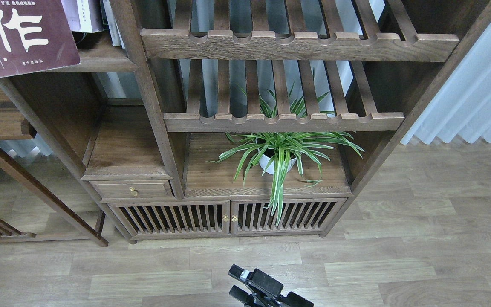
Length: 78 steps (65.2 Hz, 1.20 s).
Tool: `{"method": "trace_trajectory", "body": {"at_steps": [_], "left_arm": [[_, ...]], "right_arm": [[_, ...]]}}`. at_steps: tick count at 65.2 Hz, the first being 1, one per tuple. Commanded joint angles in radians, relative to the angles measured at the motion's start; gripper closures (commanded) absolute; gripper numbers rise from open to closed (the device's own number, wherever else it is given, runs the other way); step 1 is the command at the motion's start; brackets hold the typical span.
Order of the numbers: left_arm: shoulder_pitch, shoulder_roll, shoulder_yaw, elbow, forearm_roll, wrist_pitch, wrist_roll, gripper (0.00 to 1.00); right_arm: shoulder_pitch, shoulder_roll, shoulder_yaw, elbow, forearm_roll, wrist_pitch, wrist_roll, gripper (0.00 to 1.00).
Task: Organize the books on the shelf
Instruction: 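Lift the maroon book with the left gripper onto the upper corner shelf, then release the maroon book on the stack and adjust with the left gripper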
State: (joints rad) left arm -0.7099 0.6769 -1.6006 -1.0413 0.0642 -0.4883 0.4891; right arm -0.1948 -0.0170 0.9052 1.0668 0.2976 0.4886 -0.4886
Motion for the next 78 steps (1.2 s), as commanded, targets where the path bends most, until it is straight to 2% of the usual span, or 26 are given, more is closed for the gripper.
{"method": "trace_trajectory", "body": {"at_steps": [1, 12, 33, 57, 78], "left_arm": [[-0.049, -0.002, 0.013, 0.029, 0.017, 0.000, 0.000, 1.00], [-0.135, -0.022, 0.067, 0.052, 0.054, 0.000, 0.000, 1.00], [-0.341, -0.049, 0.159, 0.124, 0.310, 0.000, 0.000, 1.00], [-0.542, -0.060, 0.290, 0.288, 0.575, 0.000, 0.000, 1.00], [-0.615, -0.126, 0.349, 0.455, 0.611, 0.000, 0.000, 0.99]], "right_arm": [[0.000, 0.000, 0.000, 0.001, 0.000, 0.000, 0.000, 0.00], [0.002, 0.006, -0.002, 0.002, -0.002, 0.000, 0.000, 0.00], [0.002, 0.015, -0.005, 0.002, -0.005, 0.000, 0.000, 0.00], [0.008, 0.017, -0.015, 0.002, -0.002, 0.000, 0.000, 0.00], [0.014, 0.017, -0.015, 0.004, 0.001, 0.000, 0.000, 0.00]]}}
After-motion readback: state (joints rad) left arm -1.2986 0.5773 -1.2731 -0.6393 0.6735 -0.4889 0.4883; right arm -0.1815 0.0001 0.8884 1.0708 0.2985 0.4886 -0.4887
